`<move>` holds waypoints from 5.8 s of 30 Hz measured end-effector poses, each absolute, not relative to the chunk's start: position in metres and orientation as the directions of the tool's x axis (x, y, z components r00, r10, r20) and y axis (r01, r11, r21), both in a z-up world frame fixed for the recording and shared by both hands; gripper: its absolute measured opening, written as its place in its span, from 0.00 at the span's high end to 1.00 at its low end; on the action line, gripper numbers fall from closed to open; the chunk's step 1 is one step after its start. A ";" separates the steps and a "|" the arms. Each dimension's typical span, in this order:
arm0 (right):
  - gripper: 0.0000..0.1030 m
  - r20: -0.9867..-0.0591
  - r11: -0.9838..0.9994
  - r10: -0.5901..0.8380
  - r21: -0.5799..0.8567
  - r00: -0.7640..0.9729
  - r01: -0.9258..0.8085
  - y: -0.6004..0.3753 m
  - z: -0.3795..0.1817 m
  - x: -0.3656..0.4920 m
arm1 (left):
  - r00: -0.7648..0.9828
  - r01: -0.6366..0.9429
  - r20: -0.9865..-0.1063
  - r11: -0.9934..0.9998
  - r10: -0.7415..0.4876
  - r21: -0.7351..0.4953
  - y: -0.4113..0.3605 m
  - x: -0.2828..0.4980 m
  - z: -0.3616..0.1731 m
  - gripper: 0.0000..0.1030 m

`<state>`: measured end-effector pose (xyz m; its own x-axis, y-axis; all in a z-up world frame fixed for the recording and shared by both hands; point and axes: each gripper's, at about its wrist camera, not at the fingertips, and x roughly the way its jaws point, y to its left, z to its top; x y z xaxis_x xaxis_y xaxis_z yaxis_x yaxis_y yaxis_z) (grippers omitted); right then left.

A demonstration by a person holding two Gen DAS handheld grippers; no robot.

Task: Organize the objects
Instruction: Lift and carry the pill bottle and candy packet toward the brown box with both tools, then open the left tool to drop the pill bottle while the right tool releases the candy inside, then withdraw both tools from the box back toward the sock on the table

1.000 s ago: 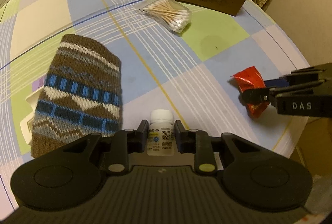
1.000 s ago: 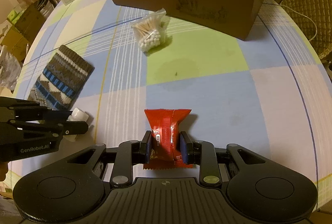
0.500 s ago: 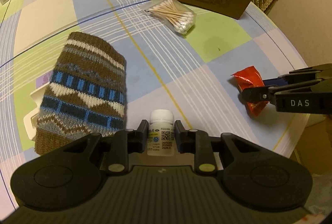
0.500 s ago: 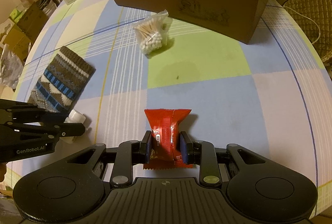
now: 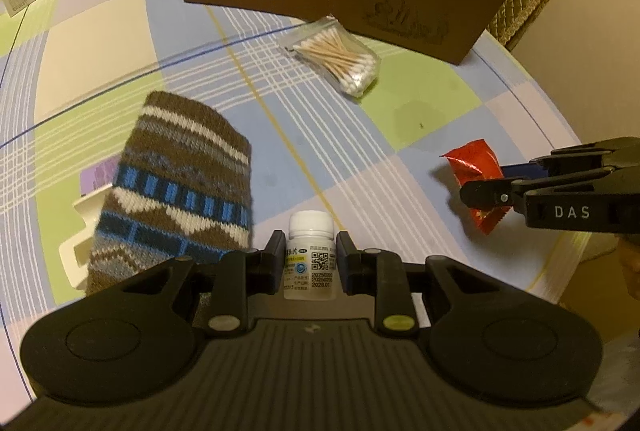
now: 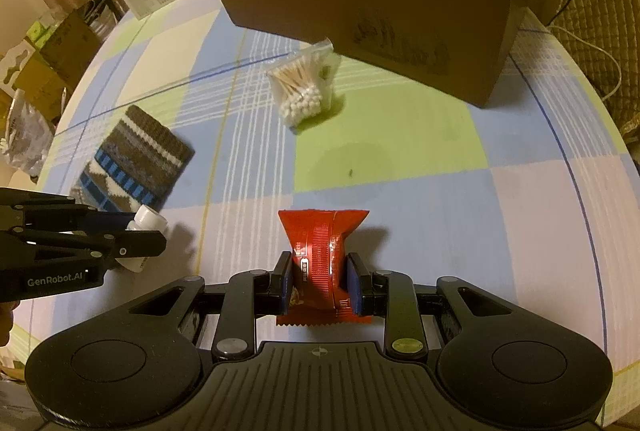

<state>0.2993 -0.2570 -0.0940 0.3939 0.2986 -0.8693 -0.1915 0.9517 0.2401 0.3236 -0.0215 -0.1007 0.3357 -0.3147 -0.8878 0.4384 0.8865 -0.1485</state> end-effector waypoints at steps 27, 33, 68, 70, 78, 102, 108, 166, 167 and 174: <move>0.76 -0.786 0.909 0.392 0.251 0.478 -0.333 -0.261 -0.034 0.350 | 0.502 0.416 -0.791 0.899 -0.351 -0.135 -0.038 0.382 -0.039 0.78; 0.76 -0.751 0.901 0.416 0.264 0.513 -0.343 -0.272 -0.015 0.373 | 0.542 0.431 -0.756 0.894 -0.367 -0.124 -0.056 0.406 -0.020 0.78; 0.76 -0.712 0.920 0.392 0.285 0.583 -0.270 -0.303 -0.015 0.564 | 0.559 0.361 -0.789 0.931 -0.255 -0.045 -0.123 0.600 -0.037 0.78; 0.76 -0.721 0.920 0.391 0.290 0.572 -0.263 -0.302 -0.021 0.571 | 0.543 0.353 -0.803 0.934 -0.245 -0.045 -0.124 0.607 -0.045 0.78; 0.76 -0.753 0.924 0.381 0.283 0.537 -0.259 -0.296 -0.042 0.592 | 0.500 0.348 -0.838 0.937 -0.217 -0.035 -0.128 0.627 -0.066 0.78; 0.73 -0.737 0.918 0.395 0.328 0.549 -0.222 -0.296 -0.055 0.612 | 0.512 0.359 -0.830 0.933 -0.222 -0.028 -0.123 0.631 -0.062 0.47; 0.50 -0.735 0.923 0.384 0.308 0.560 -0.229 -0.301 -0.049 0.604 | 0.518 0.359 -0.822 0.933 -0.235 -0.040 -0.118 0.623 -0.056 0.40; 0.06 -0.710 0.928 0.371 0.313 0.598 -0.203 -0.281 -0.002 0.365 | 0.598 0.198 -0.763 0.967 -0.247 -0.158 0.030 0.370 0.004 0.15; 0.06 -0.715 0.928 0.371 0.314 0.593 -0.202 -0.279 -0.004 0.362 | 0.596 0.191 -0.766 0.969 -0.239 -0.154 0.036 0.366 0.002 0.15; 0.06 -0.751 0.928 0.372 0.316 0.546 -0.197 -0.258 -0.022 0.344 | 0.569 0.162 -0.793 0.975 -0.217 -0.150 0.063 0.343 -0.013 0.15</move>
<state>0.3441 -0.2578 -0.0220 0.5463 0.3715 -0.7507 -0.1975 0.9281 0.3156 0.3434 0.0629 -0.0132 0.5694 -0.2169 -0.7930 0.1622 0.9752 -0.1503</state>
